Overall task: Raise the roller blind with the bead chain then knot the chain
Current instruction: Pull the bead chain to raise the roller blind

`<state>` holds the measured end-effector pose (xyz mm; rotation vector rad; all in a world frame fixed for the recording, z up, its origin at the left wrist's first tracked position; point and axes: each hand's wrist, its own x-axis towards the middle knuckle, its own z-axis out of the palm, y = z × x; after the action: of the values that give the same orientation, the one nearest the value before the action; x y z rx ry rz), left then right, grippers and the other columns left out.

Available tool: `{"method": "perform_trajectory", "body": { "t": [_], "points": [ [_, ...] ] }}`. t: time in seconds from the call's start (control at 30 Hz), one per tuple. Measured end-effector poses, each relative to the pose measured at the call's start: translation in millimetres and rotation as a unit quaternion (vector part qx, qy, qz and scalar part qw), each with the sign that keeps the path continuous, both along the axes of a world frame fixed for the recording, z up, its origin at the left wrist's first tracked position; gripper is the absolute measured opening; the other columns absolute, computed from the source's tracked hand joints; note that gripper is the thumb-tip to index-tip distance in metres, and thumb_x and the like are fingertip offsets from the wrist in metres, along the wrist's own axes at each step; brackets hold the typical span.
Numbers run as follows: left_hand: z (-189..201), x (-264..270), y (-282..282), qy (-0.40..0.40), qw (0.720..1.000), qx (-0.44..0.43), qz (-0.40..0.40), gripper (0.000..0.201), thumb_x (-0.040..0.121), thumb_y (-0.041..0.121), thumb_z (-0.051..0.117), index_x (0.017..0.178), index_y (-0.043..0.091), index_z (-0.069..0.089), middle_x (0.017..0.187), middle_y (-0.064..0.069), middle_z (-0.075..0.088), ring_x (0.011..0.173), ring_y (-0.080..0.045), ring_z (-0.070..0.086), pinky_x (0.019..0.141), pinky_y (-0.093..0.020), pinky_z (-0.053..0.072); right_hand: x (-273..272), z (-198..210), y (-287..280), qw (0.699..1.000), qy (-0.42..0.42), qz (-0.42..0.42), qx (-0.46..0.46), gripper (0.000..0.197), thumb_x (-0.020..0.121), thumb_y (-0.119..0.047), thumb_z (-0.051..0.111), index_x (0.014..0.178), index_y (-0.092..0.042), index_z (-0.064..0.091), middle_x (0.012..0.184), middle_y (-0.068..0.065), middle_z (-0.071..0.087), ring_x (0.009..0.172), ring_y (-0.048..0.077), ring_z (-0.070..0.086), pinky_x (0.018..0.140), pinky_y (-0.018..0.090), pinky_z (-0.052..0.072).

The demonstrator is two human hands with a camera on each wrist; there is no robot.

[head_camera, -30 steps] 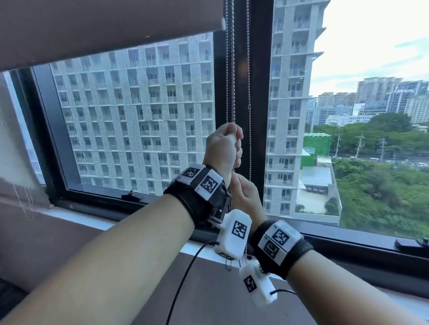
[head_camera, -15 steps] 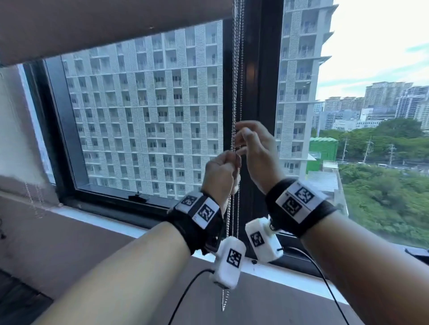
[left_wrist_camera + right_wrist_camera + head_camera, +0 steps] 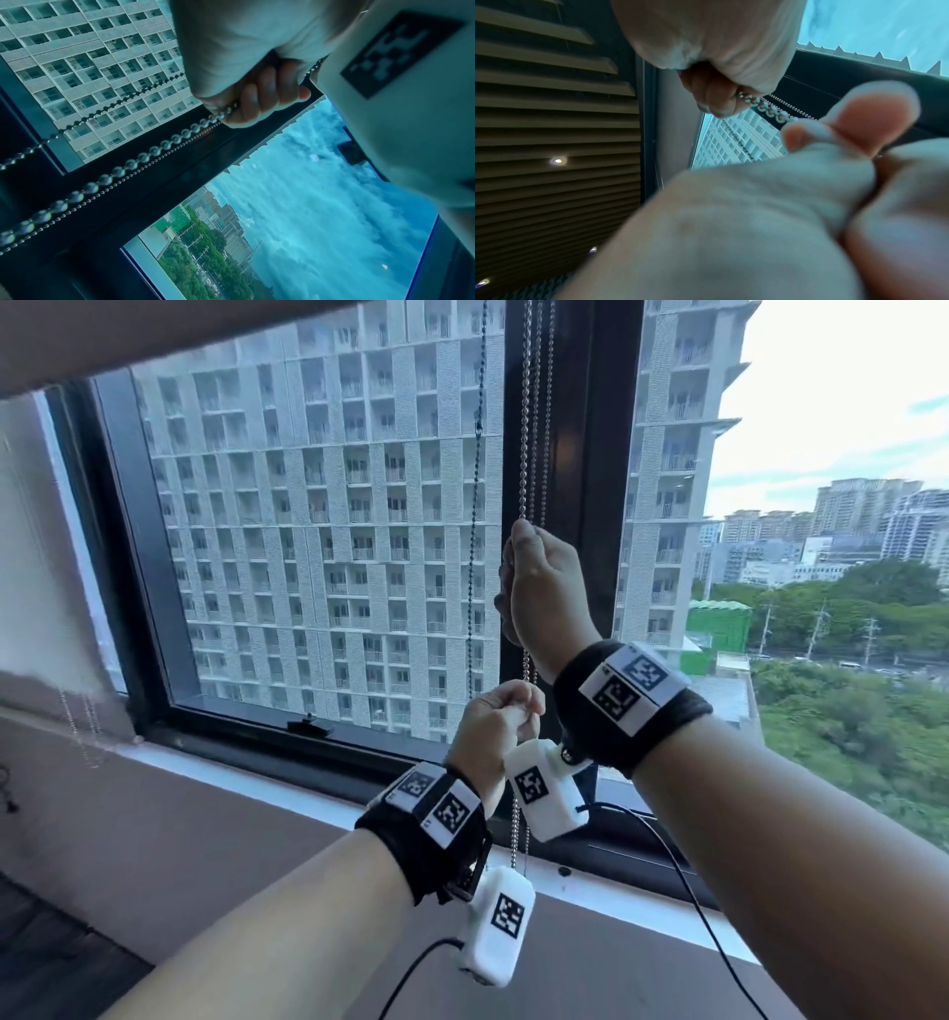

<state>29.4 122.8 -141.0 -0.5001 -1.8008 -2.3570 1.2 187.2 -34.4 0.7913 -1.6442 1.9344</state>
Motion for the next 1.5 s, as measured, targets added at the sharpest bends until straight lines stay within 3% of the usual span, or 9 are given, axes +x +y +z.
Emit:
{"method": "perform_trajectory", "body": {
  "t": [0.23, 0.5, 0.6, 0.77, 0.87, 0.97, 1.13, 1.27, 1.5],
  "points": [
    [4.8, 2.3, -5.6, -0.012, 0.998, -0.06, 0.005, 0.035, 0.099, 0.028, 0.042, 0.08, 0.013, 0.066, 0.073, -0.007, 0.067, 0.066, -0.018, 0.062, 0.07, -0.031, 0.05, -7.4, -14.8, 5.4, 1.0, 0.018, -0.002, 0.0, 0.038, 0.1, -0.03, 0.037, 0.063, -0.022, 0.032, 0.055, -0.001, 0.028, 0.039, 0.006, 0.024, 0.037, 0.02, 0.023],
    [39.8, -12.2, -6.6, 0.008, 0.997, -0.03, 0.075, 0.05, 0.092, 0.048, 0.043, 0.103, 0.006, 0.068, 0.11, -0.019, 0.07, 0.104, -0.032, 0.066, 0.102, -0.044, 0.046, -14.2, -57.4, 18.3, 0.996, 0.021, -0.081, 0.041, 0.038, 0.097, -0.035, 0.039, 0.063, -0.018, 0.042, 0.058, 0.008, 0.042, 0.052, 0.021, 0.04, 0.052, 0.033, 0.034],
    [63.2, -10.1, -2.1, 0.022, 0.997, -0.004, 0.068, 0.049, 0.095, 0.043, 0.042, 0.104, 0.001, 0.066, 0.11, -0.026, 0.066, 0.1, -0.034, 0.06, 0.096, -0.041, 0.043, -17.7, -77.2, 17.7, 0.997, 0.016, -0.06, 0.035, 0.038, 0.094, -0.038, 0.039, 0.064, -0.022, 0.056, 0.061, 0.002, 0.053, 0.057, 0.019, 0.048, 0.056, 0.033, 0.04],
    [85.4, -8.3, 12.9, 0.052, 0.998, 0.021, 0.04, 0.038, 0.1, 0.029, 0.037, 0.099, 0.003, 0.065, 0.084, -0.013, 0.069, 0.078, -0.024, 0.066, 0.077, -0.033, 0.051, -17.4, -113.1, 17.1, 0.995, 0.001, -0.088, 0.048, 0.036, 0.095, -0.035, 0.039, 0.062, -0.021, 0.036, 0.057, -0.002, 0.035, 0.053, 0.014, 0.031, 0.052, 0.032, 0.027],
    [77.5, -13.4, 17.2, 0.082, 0.995, 0.009, 0.061, 0.029, 0.101, 0.019, 0.038, 0.087, 0.008, 0.061, 0.055, 0.001, 0.05, 0.046, -0.011, 0.041, 0.048, -0.024, 0.035, -15.0, -131.5, 18.8, 0.994, -0.016, -0.09, 0.066, 0.038, 0.095, -0.04, 0.04, 0.062, -0.023, 0.032, 0.056, -0.007, 0.031, 0.051, 0.008, 0.028, 0.05, 0.029, 0.025],
    [65.0, -17.9, 17.5, 0.094, 0.991, -0.007, 0.09, 0.032, 0.099, 0.01, 0.036, 0.072, 0.013, 0.053, 0.047, 0.006, 0.035, 0.038, -0.007, 0.024, 0.035, -0.02, 0.019, -11.6, -142.0, 18.3, 0.994, -0.008, -0.067, 0.082, 0.038, 0.095, -0.043, 0.04, 0.062, -0.025, 0.036, 0.053, -0.016, 0.037, 0.052, 0.004, 0.031, 0.052, 0.024, 0.028],
    [62.9, -21.7, 11.5, 0.087, 0.991, -0.009, 0.096, 0.036, 0.094, 0.002, 0.033, 0.066, 0.016, 0.049, 0.047, 0.005, 0.034, 0.039, -0.009, 0.021, 0.036, -0.019, 0.014, -8.6, -144.2, 21.6, 0.993, -0.059, -0.032, 0.099, 0.021, 0.081, -0.027, 0.045, 0.061, -0.026, 0.051, 0.059, -0.002, 0.047, 0.057, 0.014, 0.042, 0.055, 0.032, 0.034],
    [59.8, -22.5, 3.9, 0.087, 0.992, -0.001, 0.093, 0.037, 0.092, -0.002, 0.033, 0.063, 0.015, 0.05, 0.045, 0.006, 0.035, 0.036, -0.008, 0.025, 0.036, -0.019, 0.019, -7.2, -113.5, 28.3, 0.996, -0.005, -0.056, 0.066, 0.023, 0.082, -0.016, 0.042, 0.088, -0.008, 0.062, 0.076, 0.003, 0.06, 0.07, 0.013, 0.053, 0.062, 0.024, 0.043],
    [33.7, -19.0, 1.0, 0.05, 0.995, -0.001, 0.08, 0.052, 0.088, -0.004, 0.034, 0.048, 0.024, 0.052, 0.041, 0.01, 0.036, 0.036, -0.007, 0.023, 0.034, -0.02, 0.018, -5.2, -31.1, 22.2, 0.993, 0.023, -0.081, 0.08, 0.036, 0.088, -0.028, 0.044, 0.11, -0.008, 0.064, 0.081, 0.003, 0.065, 0.072, 0.012, 0.058, 0.066, 0.031, 0.047]
  ]
}}
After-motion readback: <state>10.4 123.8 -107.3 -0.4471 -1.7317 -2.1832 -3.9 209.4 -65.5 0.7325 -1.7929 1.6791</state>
